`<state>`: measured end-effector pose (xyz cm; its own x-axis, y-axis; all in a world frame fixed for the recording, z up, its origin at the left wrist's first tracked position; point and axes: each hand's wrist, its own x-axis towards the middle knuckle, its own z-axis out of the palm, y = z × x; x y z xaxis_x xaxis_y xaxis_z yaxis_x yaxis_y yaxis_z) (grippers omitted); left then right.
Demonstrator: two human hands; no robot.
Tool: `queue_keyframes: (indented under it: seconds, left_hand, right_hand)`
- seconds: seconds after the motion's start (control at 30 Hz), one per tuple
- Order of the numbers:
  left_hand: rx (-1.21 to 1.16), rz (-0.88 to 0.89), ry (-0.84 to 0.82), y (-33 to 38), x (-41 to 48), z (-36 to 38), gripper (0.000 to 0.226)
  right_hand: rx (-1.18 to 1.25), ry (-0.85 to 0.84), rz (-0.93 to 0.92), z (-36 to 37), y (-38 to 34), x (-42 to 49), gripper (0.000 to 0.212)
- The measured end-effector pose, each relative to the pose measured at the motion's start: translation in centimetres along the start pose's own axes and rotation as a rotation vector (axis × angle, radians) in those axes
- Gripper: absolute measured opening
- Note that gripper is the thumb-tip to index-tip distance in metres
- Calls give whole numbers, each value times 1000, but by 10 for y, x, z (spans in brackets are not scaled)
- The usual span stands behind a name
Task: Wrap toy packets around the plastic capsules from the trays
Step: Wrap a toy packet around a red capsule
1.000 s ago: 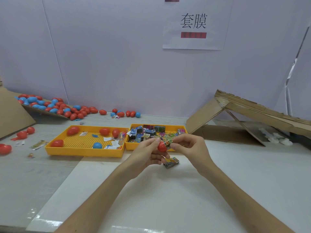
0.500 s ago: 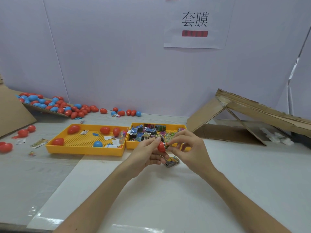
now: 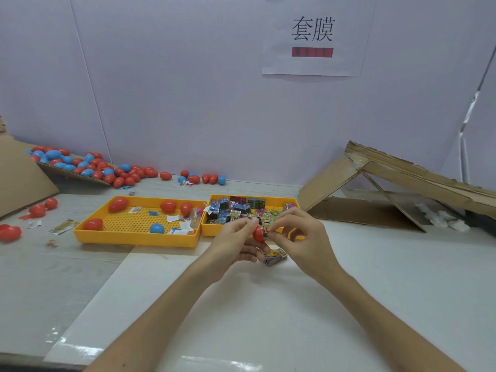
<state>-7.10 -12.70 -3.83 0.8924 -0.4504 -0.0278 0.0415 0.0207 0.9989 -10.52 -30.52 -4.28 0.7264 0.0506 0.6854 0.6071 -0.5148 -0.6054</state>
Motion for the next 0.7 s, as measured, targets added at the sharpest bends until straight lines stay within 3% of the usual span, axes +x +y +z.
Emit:
queue_keyframes:
  seconds: [0.2, 0.4, 0.7]
  left_hand:
    - [-45, 28, -30, 0, 2, 0, 43]
    - [-57, 75, -77, -1, 2, -3, 23]
    - [-44, 107, -65, -2, 4, -4, 21]
  right_hand:
    - [-30, 12, 10, 0, -1, 0, 16]
    - [-51, 55, 8, -2, -3, 0, 11]
    - [-97, 71, -37, -2, -2, 0, 12]
